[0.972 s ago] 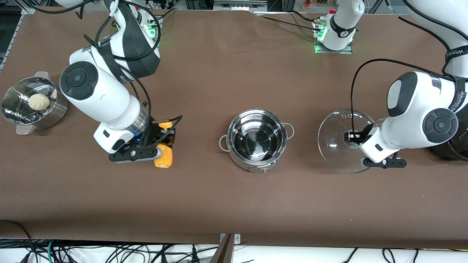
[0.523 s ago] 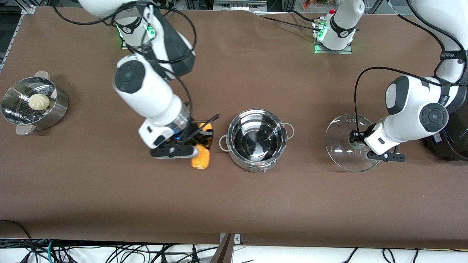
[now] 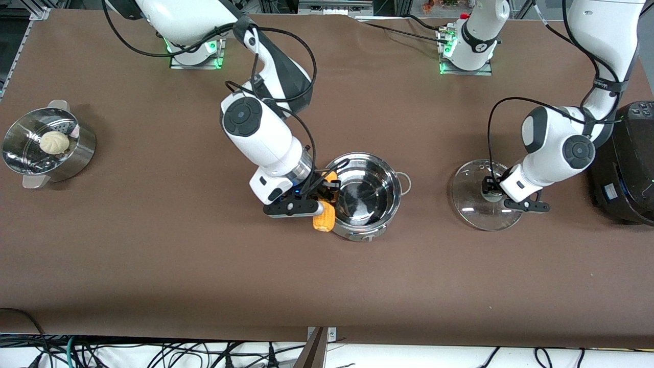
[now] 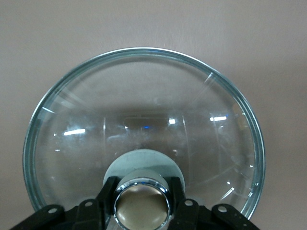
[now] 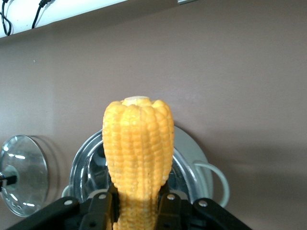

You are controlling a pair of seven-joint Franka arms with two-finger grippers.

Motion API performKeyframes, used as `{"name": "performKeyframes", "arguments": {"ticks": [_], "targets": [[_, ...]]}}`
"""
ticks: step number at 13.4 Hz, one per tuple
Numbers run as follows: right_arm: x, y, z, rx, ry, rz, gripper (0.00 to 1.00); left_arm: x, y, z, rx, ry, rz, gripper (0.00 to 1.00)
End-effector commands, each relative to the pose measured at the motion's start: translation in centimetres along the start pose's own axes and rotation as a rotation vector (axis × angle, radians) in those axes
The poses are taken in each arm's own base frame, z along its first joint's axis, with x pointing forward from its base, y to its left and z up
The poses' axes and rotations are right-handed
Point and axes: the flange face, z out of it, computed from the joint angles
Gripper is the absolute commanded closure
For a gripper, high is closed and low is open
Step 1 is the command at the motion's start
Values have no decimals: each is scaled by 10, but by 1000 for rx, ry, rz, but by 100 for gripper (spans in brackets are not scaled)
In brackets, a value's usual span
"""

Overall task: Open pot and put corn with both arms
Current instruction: 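Carry the corn over the pot with the right gripper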

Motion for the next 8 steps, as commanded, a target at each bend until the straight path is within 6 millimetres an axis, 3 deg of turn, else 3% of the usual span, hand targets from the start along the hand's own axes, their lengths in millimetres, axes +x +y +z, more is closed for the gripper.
{"name": "performKeyframes", "arguments": {"ticks": [1, 3, 5, 6, 7, 8], "targets": [[-19, -21, 23, 33, -7, 3, 76, 0, -4, 14, 1, -11, 16, 100], [-29, -27, 40, 39, -8, -7, 76, -1, -6, 23, -2, -25, 9, 100], [-33, -26, 58, 42, -6, -6, 76, -2, -10, 29, -6, -33, 3, 65], [-39, -30, 66, 46, -6, -13, 77, -2, -11, 28, -6, -31, 3, 26], [-44, -30, 77, 46, -10, -17, 79, -2, -16, 26, -7, -29, -2, 0], [-45, -28, 88, 46, -9, -14, 80, -1, -17, 23, -5, -26, -5, 0]]}}
